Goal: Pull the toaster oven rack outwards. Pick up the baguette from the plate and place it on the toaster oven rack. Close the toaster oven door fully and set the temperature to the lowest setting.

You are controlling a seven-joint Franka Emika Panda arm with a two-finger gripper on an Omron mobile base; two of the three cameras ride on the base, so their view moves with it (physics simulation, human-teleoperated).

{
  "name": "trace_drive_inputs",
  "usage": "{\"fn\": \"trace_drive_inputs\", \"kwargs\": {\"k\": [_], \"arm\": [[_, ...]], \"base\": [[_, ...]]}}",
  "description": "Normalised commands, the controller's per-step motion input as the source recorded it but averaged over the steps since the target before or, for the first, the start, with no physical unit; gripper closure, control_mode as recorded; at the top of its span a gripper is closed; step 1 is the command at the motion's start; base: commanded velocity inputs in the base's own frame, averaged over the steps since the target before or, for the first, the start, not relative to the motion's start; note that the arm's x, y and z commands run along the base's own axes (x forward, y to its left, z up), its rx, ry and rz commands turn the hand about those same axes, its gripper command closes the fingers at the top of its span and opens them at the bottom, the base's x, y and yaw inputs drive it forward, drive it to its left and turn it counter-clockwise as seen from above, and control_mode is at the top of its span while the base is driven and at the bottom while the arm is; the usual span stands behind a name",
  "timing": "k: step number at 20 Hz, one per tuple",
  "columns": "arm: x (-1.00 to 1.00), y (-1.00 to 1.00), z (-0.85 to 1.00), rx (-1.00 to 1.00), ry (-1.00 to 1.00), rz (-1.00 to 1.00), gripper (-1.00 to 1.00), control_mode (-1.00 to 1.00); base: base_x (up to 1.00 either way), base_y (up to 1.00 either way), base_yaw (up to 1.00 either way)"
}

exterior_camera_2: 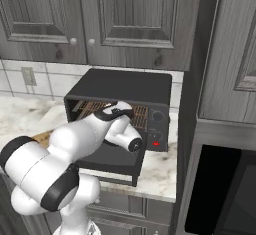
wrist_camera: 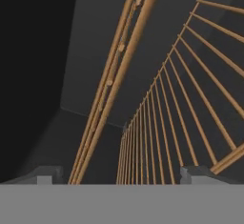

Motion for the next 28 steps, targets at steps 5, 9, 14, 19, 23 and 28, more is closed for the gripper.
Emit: {"fn": "trace_drive_inputs", "kwargs": {"k": [5, 9, 14, 19, 23, 28], "arm": [[0.05, 0.0, -0.12, 0.0, 0.0, 0.0, -1.0, -1.0], [0.01, 0.02, -0.01, -0.01, -0.07, 0.0, -1.0, -1.0], [0.01, 0.06, 0.0, -0.06, -0.04, -0.01, -1.0, -1.0], [0.0, 0.08, 0.0, -0.07, 0.0, 0.0, -1.0, -1.0], [0.0, 0.11, 0.05, -0.07, 0.0, 0.0, -1.0, -1.0], [0.0, 0.14, 0.0, -0.19, -0.09, 0.0, -1.0, -1.0]], "base": [[0.0, 0.0, 0.0], [0.0, 0.0, 0.0], [0.0, 0.0, 0.0], [0.0, 0.0, 0.0], [0.0, 0.0, 0.0], [0.0, 0.0, 0.0]]}}
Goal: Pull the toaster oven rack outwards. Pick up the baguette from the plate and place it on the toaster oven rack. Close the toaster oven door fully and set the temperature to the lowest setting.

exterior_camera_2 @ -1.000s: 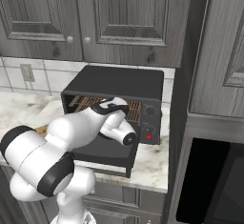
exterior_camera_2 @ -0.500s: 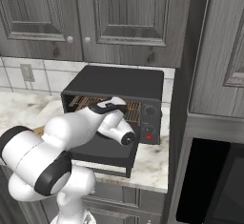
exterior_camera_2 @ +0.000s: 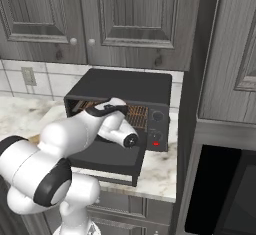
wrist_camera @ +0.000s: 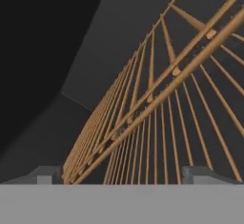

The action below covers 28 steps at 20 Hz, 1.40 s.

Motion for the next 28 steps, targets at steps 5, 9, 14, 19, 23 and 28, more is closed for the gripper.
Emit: {"fn": "trace_drive_inputs", "kwargs": {"k": [5, 9, 14, 19, 23, 28], "arm": [[0.0, 0.15, 0.06, -0.18, -0.06, 0.0, -1.0, -1.0], [0.0, 0.13, 0.0, -0.1, -0.01, 0.0, -1.0, -1.0], [0.09, 0.09, 0.0, -0.03, 0.0, 0.0, -1.0, -1.0], [0.17, 0.11, 0.0, -0.06, 0.0, 0.0, -1.0, -1.0], [0.18, 0.07, -0.01, -0.14, -0.06, -0.01, -1.0, -1.0], [0.05, 0.0, -0.01, -0.21, -0.11, -0.04, -1.0, -1.0]], "base": [[0.0, 0.0, 0.0], [0.0, 0.0, 0.0], [0.0, 0.0, 0.0], [0.0, 0.0, 0.0], [0.0, 0.0, 0.0], [0.0, 0.0, 0.0]]}}
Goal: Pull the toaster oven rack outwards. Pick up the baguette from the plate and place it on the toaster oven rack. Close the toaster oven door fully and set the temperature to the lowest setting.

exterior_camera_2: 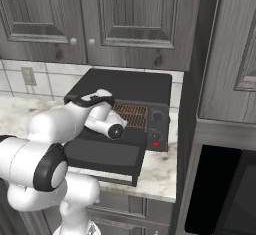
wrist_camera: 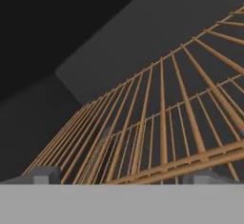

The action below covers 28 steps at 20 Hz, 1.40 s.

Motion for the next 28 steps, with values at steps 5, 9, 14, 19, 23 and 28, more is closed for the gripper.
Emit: {"fn": "trace_drive_inputs", "kwargs": {"k": [5, 9, 14, 19, 23, 28], "arm": [[0.0, 0.0, -0.01, -0.14, -0.06, -0.05, -1.0, -1.0], [0.08, 0.0, -0.12, -0.1, -0.02, -0.04, -1.0, -1.0], [0.14, 0.0, -0.09, -0.03, 0.0, 0.0, -1.0, -1.0], [0.01, 0.0, -0.03, 0.0, 0.0, 0.0, -1.0, -1.0], [0.0, 0.0, 0.0, 0.0, 0.0, 0.0, 1.0, -1.0], [0.0, 0.0, 0.0, 0.0, 0.0, 0.0, 1.0, -1.0]], "base": [[0.0, 0.0, 0.0], [0.0, 0.0, 0.0], [0.0, 0.0, 0.0], [0.0, 0.0, 0.0], [0.0, 0.0, 0.0], [0.0, 0.0, 0.0]]}}
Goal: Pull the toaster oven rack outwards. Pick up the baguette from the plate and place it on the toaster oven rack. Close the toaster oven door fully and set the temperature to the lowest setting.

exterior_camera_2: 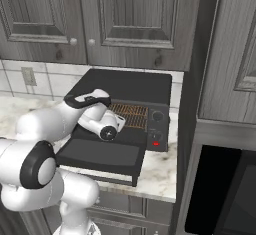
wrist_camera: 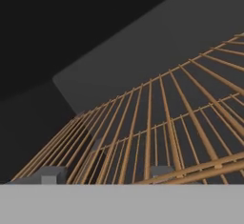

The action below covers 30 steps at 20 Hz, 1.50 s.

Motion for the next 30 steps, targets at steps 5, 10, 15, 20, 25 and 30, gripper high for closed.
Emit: {"fn": "trace_drive_inputs", "kwargs": {"k": [5, 10, 15, 20, 25, 30], "arm": [[-0.14, 0.0, 0.0, 0.0, 0.0, 0.0, 1.0, -1.0], [-0.65, 0.0, 0.0, 0.0, 0.0, 0.0, 1.0, -1.0], [-0.61, 0.0, 0.0, 0.0, 0.0, 0.0, 1.0, -1.0], [-0.53, 0.0, 0.0, 0.01, 0.01, 0.0, 1.0, -1.0], [-0.42, 0.0, 0.0, 0.04, 0.06, 0.0, 1.0, -1.0], [-0.44, 0.0, 0.0, 0.02, 0.02, -0.01, 1.0, -1.0]], "base": [[0.0, 0.0, 0.0], [0.0, 0.0, 0.0], [0.0, 0.0, 0.0], [0.0, 0.0, 0.0], [0.0, 0.0, 0.0], [0.0, 0.0, 0.0]]}}
